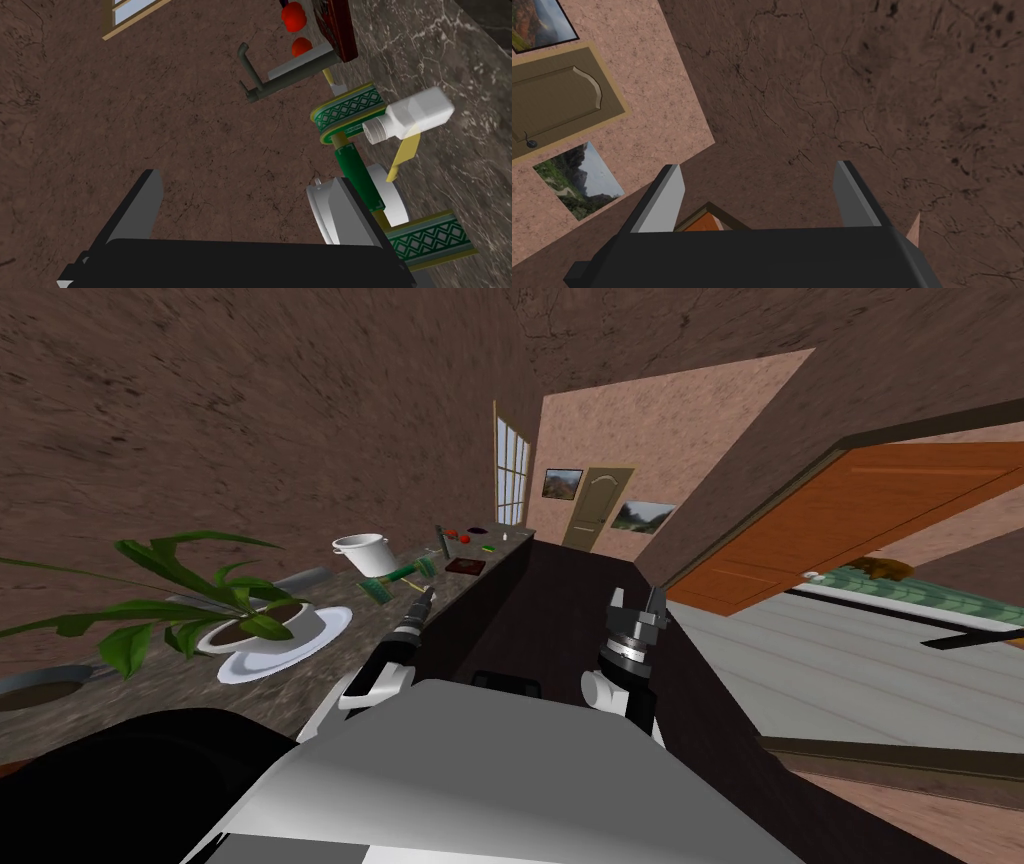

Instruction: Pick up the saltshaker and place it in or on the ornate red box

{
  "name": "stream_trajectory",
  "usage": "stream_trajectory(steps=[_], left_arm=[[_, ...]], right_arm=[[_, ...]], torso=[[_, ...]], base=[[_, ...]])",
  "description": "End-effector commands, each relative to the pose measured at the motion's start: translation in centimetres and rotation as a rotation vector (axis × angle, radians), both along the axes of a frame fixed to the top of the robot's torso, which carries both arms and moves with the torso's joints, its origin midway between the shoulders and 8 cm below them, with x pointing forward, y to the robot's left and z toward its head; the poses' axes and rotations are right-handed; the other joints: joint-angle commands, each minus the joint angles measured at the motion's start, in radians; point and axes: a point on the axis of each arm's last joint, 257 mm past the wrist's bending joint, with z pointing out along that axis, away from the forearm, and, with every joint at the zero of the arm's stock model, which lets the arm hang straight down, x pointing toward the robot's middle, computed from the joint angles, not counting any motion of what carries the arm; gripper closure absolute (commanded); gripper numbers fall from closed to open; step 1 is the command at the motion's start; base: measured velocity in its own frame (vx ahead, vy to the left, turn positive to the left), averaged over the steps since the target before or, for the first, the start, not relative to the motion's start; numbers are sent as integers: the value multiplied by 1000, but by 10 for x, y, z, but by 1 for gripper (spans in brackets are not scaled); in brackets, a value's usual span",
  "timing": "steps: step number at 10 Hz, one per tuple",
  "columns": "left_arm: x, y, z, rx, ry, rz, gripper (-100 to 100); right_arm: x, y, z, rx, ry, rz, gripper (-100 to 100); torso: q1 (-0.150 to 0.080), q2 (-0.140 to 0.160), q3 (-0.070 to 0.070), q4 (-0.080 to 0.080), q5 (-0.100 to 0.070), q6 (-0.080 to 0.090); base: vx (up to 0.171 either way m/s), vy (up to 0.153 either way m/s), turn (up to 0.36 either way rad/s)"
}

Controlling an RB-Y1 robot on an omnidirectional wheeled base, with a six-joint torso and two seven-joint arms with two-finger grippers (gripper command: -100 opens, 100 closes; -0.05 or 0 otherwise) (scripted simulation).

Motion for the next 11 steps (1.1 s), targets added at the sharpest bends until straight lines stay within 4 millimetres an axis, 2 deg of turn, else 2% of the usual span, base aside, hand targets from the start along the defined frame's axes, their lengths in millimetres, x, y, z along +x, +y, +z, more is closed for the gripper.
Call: stream_trajectory(steps=[1,3,4,6,7,9,10,11], left_arm=[[-1,6,-6,9,30,11,-100],[-14,22,-25,49,120,49,-100],[-15,23,-29,45,135,53,-100],[-31,41,-48,84,228,92,-100],[-32,42,-51,80,242,95,-100],[-51,61,-70,119,340,134,-100],[-52,61,-72,116,350,136,-100],[-63,71,-82,135,402,156,-100]], right_arm=[[0,0,0,0,0,0,0],[0,0,0,0,0,0,0],[0,0,0,0,0,0,0],[0,0,0,0,0,0,0],[0,0,0,0,0,0,0],[0,0,0,0,0,0,0],[0,0,0,0,0,0,0],[0,0,0,0,0,0,0]], torso=[[0,0,0,0,0,0],[1,-1,0,0,0,0],[1,-1,-1,0,0,0],[2,-1,-1,0,0,0],[3,-2,-1,0,1,0],[3,-2,-1,0,1,0],[5,-3,-2,-1,1,0],[4,-3,-2,-1,1,0]], base=[[-1,-5,-52],[11,-2,-142],[13,6,-69],[20,16,-200],[23,30,-71],[41,43,-185],[37,43,-88],[28,33,-187]])
